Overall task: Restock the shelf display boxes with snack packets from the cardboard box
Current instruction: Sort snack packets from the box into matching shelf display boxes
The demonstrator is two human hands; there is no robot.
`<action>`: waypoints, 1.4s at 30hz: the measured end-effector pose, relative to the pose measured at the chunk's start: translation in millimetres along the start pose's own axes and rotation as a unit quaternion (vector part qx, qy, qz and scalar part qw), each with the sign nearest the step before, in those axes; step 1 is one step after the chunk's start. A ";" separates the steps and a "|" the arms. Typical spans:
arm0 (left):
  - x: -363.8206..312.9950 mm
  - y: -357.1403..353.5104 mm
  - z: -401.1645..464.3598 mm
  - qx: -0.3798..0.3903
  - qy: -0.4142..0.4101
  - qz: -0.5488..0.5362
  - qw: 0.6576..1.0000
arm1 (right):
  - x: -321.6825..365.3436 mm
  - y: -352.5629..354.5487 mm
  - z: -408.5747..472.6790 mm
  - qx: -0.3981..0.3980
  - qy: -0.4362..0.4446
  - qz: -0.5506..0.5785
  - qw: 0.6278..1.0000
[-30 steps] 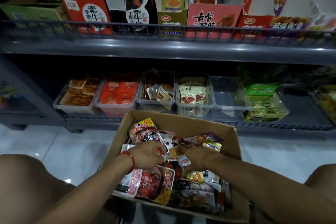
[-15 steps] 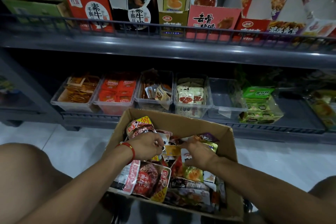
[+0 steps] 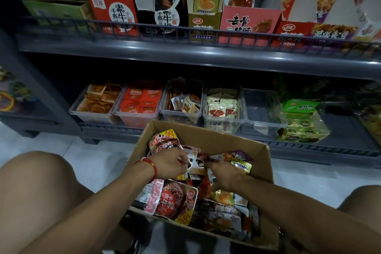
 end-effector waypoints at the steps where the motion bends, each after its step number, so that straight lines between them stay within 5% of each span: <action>1: 1.6 1.8 -0.4 -0.004 0.003 -0.006 1.000 | 0.6 2.1 -1.9 -0.026 -0.003 0.013 1.000; 6: 4.2 8.8 3.8 -0.060 0.019 -0.019 0.998 | -0.2 37.2 -17.5 -0.025 -0.062 0.160 0.985; 10: -4.9 7.2 2.7 -0.096 0.011 -0.132 0.986 | 7.6 96.7 -48.8 0.024 -0.059 0.377 0.924; 13: -27.5 0.9 -0.6 -0.055 -0.004 -0.337 0.940 | 15.9 126.7 -69.6 0.027 -0.041 0.482 0.875; 17: -40.3 15.0 -4.5 -0.090 0.014 -0.482 0.871 | -1.7 145.4 -77.1 -0.144 -0.124 0.485 0.853; 20: -38.3 28.3 -7.8 -0.132 0.039 -0.554 0.821 | -16.2 158.3 -84.2 -0.232 -0.158 0.554 0.784; 24: -34.4 31.0 -5.6 -0.136 0.053 -0.634 0.759 | -17.1 166.2 -86.2 -0.231 -0.174 0.639 0.713; 27: -42.4 29.4 -8.5 -0.116 0.038 -0.654 0.747 | -12.4 172.0 -84.7 -0.215 -0.167 0.696 0.664; 34: -65.0 30.1 -15.0 -0.075 -0.019 -0.679 0.730 | -10.0 174.2 -77.9 -0.290 -0.221 0.633 0.683; 42: -72.5 70.6 -21.8 -0.218 -0.076 -0.668 0.707 | 14.3 233.9 -90.6 -0.283 -0.091 0.650 0.700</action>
Point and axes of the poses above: each hand's wrist, its own z-axis towards the middle knuckle, its own y-axis out of the back of the hand, x = y × z, the point moved 3 cm from there along z, towards the middle knuckle, and after that the axes turned 9 degrees about -x, right-handed, at the moved point
